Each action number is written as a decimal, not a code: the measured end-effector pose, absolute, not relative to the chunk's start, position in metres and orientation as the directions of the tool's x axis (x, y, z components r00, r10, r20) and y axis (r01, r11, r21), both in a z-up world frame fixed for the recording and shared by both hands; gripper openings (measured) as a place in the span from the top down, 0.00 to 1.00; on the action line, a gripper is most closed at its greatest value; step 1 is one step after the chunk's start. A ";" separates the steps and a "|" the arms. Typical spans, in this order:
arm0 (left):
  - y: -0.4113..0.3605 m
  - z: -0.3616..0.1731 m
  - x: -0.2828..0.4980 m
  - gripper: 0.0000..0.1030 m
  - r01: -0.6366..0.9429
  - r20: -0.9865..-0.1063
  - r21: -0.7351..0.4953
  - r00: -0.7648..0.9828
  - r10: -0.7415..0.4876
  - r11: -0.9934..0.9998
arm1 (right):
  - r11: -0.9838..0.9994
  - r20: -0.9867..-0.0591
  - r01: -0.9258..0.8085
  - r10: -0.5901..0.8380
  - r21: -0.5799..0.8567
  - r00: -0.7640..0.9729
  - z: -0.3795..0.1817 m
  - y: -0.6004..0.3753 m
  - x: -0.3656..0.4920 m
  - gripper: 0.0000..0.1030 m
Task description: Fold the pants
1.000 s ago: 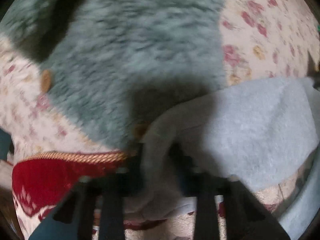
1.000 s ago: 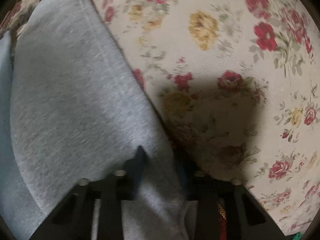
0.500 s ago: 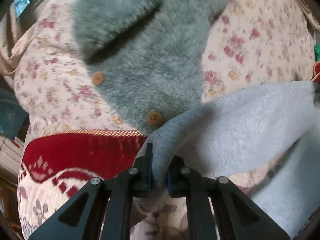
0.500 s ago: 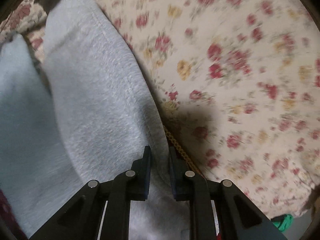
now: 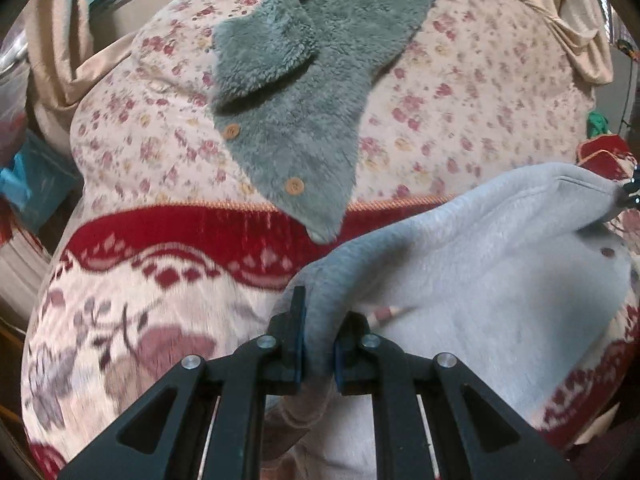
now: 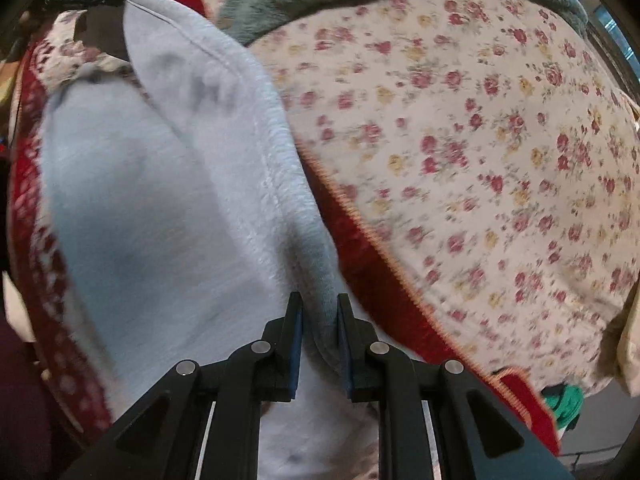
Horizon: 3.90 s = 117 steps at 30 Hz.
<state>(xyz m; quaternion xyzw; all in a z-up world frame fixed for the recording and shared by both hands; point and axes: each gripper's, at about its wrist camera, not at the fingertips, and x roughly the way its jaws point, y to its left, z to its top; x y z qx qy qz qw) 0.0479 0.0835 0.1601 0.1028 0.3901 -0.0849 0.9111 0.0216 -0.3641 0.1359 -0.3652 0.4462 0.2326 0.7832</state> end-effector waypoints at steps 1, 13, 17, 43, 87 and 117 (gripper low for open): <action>0.085 0.158 0.038 0.90 0.234 -0.727 0.114 0.682 -0.079 0.966 | 0.622 -0.873 -0.696 0.041 -0.358 0.485 0.134 -0.365 0.012 0.88; 0.095 0.088 -0.073 0.89 0.259 -0.759 0.065 0.640 -0.121 0.964 | 0.651 -0.922 -0.713 0.050 -0.261 0.383 0.075 -0.379 -0.081 0.89; 0.095 0.072 -0.082 0.69 0.255 -0.764 0.000 0.624 -0.164 0.967 | 0.657 -0.910 -0.695 0.034 -0.291 0.413 0.049 -0.379 -0.096 0.83; 0.158 0.031 -0.147 0.08 -0.230 -0.564 -0.683 0.769 -0.300 0.693 | 0.376 -0.381 -0.451 0.921 0.809 0.084 0.028 -0.174 -0.083 0.15; 0.211 0.012 -0.082 0.11 -0.376 -0.703 -0.529 0.696 -0.145 0.760 | 0.531 -0.507 -0.153 0.845 0.833 0.172 -0.028 -0.124 -0.051 0.79; 0.200 0.035 -0.025 0.74 -0.309 -0.672 -0.440 0.736 -0.081 0.843 | 0.601 -0.503 -0.228 0.781 0.766 0.370 0.011 -0.269 -0.102 0.31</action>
